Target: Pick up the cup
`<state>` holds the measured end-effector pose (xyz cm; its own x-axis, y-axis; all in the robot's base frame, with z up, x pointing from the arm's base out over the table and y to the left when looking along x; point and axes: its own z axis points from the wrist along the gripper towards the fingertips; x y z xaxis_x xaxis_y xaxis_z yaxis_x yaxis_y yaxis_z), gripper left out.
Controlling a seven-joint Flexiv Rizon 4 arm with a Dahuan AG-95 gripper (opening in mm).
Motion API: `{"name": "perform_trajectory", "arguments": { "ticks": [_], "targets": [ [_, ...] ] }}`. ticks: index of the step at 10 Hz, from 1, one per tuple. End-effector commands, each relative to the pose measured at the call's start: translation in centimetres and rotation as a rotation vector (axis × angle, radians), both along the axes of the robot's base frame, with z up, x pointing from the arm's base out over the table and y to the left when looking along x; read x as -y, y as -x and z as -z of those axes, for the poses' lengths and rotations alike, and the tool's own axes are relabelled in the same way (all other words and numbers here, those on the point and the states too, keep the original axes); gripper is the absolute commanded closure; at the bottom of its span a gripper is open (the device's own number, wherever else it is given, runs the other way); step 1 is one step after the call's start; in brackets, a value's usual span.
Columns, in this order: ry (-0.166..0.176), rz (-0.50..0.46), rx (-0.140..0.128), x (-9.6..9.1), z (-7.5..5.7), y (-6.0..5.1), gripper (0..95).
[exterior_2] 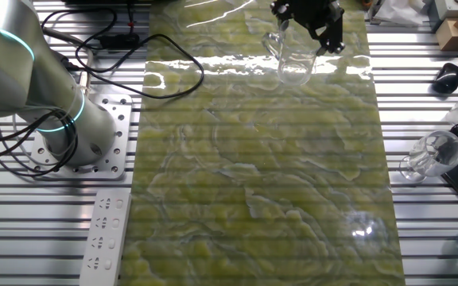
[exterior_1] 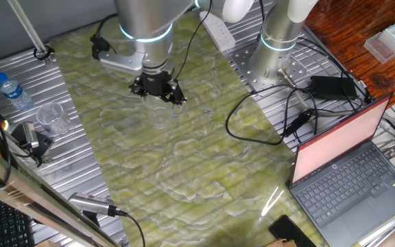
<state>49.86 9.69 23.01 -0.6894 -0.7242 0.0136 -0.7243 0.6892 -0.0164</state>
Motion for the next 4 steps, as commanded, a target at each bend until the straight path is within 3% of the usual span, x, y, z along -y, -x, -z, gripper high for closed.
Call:
{"name": "perform_trajectory", "arguments": {
  "ticks": [1,4],
  "targets": [
    [-0.012,0.011,0.004,0.05,-0.02,-0.04,95.0],
    [-0.011,0.002,0.0,0.06,0.18,-0.02,95.0]
  ]
}}
